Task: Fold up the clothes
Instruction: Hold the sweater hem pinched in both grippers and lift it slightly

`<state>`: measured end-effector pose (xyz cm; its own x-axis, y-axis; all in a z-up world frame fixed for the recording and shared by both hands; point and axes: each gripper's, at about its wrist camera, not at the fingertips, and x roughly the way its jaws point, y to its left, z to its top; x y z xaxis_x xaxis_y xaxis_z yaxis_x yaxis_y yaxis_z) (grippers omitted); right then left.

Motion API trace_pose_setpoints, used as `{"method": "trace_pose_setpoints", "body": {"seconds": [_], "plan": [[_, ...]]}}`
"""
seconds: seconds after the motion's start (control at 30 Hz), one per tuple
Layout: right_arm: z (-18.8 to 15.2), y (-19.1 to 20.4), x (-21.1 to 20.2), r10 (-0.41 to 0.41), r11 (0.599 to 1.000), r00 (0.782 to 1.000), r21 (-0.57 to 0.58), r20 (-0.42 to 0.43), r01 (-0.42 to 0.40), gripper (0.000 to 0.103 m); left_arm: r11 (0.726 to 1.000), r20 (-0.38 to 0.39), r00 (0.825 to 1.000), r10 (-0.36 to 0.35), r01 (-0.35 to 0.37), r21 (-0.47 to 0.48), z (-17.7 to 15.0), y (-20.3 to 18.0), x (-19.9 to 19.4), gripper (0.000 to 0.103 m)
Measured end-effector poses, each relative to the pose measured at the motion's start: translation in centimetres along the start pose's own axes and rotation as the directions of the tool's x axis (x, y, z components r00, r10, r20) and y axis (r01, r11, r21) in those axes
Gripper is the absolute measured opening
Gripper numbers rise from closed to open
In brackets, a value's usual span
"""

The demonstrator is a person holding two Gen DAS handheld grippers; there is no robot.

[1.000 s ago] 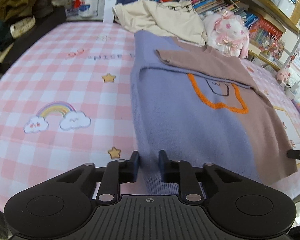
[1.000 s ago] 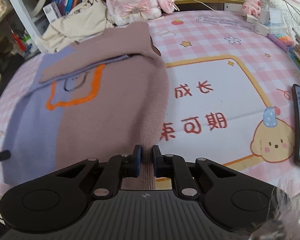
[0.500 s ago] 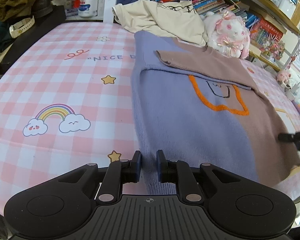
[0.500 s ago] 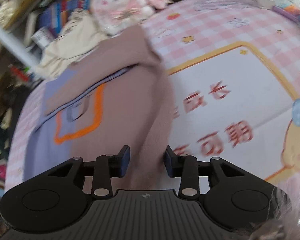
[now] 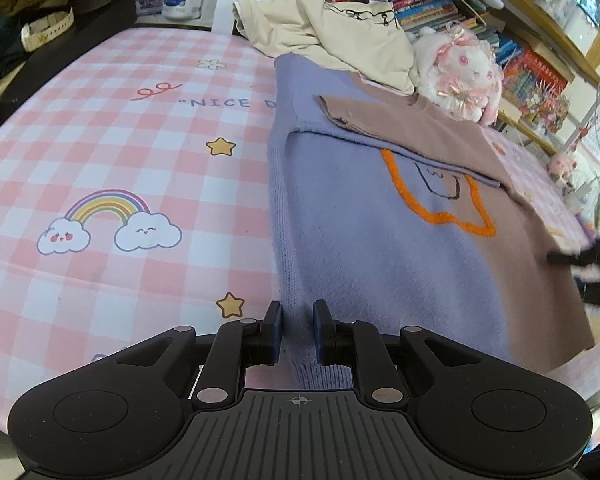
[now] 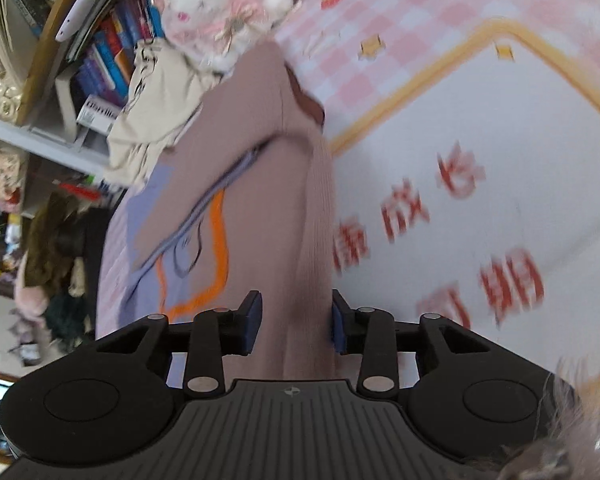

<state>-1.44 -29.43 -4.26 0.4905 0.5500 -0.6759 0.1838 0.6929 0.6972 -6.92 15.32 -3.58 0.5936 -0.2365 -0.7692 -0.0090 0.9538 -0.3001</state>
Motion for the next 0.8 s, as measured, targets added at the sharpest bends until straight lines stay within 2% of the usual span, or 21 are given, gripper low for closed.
{"method": "trace_pose_setpoints", "body": {"seconds": [0.07, 0.13, 0.23, 0.37, 0.47, 0.63, 0.7, 0.8], "plan": [[-1.0, 0.2, -0.4, -0.026, 0.999, 1.000, -0.029, -0.011, 0.026, 0.023, 1.000, -0.004, 1.000, -0.017, 0.017, -0.014, 0.1, 0.3, 0.0, 0.014], [-2.0, 1.0, -0.7, -0.083, 0.993, 0.997, -0.088, -0.002, 0.083, 0.009, 0.999, -0.011, 0.999, -0.031, 0.031, -0.016, 0.2, 0.5, 0.1, 0.014], [-3.4, 2.0, -1.2, -0.167, 0.970, 0.986, -0.175, 0.017, 0.168, 0.008, 0.999, -0.026, 0.999, -0.021, 0.022, 0.024, 0.3, 0.4, 0.2, 0.005], [-5.4, 3.5, -1.9, -0.274, 0.917, 0.960, -0.285, 0.055, 0.278, 0.008, 0.994, -0.038, 0.999, -0.001, 0.006, 0.113, 0.4, -0.7, 0.3, 0.004], [-6.7, 4.4, -2.4, -0.339, 0.870, 0.937, -0.350, 0.083, 0.346, 0.009, 0.996, -0.039, 0.999, -0.004, 0.008, 0.092, 0.6, -0.2, 0.2, 0.004], [-6.8, 2.1, -3.4, -0.222, 0.959, 0.975, -0.185, -0.018, 0.215, 0.010, 0.997, -0.066, 0.995, -0.073, 0.073, -0.002, 0.7, 2.1, -0.3, 0.004], [-7.0, 1.3, -3.7, -0.187, 0.975, 0.982, -0.128, -0.038, 0.180, 0.010, 0.991, -0.091, 0.987, -0.135, 0.131, -0.040, 0.6, 2.8, -0.4, 0.005], [-7.5, 0.8, -4.0, -0.160, 0.985, 0.986, -0.074, -0.055, 0.156, 0.010, 0.984, -0.118, 0.979, -0.167, 0.159, -0.076, 0.3, 3.1, -0.3, 0.008]]}}
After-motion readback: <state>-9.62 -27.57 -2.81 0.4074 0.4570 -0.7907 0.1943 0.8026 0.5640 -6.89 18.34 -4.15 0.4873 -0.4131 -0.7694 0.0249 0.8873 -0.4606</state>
